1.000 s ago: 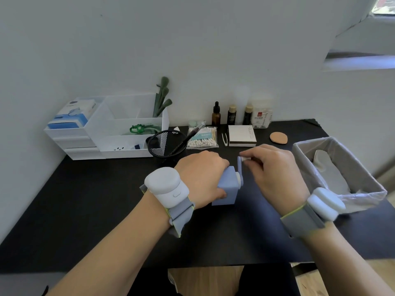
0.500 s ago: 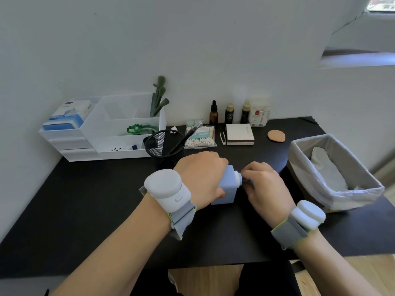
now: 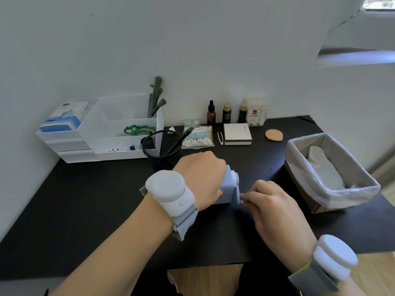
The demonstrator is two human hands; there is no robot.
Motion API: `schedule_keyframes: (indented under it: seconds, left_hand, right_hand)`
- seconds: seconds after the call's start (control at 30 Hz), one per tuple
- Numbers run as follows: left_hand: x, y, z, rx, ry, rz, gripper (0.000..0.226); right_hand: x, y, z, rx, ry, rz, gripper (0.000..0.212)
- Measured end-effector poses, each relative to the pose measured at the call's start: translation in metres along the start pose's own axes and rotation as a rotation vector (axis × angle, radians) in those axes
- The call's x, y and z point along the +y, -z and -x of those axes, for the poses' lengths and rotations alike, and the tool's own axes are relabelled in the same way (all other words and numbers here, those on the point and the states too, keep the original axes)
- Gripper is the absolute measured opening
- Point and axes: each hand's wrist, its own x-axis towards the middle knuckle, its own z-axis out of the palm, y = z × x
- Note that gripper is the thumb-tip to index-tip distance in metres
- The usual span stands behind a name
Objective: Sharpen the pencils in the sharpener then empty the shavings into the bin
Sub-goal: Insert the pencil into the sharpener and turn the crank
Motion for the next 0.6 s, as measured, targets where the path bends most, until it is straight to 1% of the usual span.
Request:
schedule_keyframes:
  seconds: [0.17,0.33,0.47,0.6]
  left_hand:
    - [0.001,0.000,0.000,0.021,0.006,-0.041,0.026]
    - [0.000,0.001,-0.001,0.008,0.000,-0.045,0.021]
    - [0.000,0.001,-0.001,-0.019,-0.008,-0.028,0.024]
    - [-0.001,0.002,-0.002,-0.017,-0.017,-0.001,0.024]
  right_hand:
    - [-0.004,0.017,-0.002,0.098,0.056,-0.020,0.015]
    - [-0.004,0.029,-0.026,0.205,0.093,-0.027,0.014]
    - [0.001,0.026,-0.050,0.253,0.077,-0.047,0.015]
    - [0.008,0.014,-0.068,0.267,0.055,-0.064,0.017]
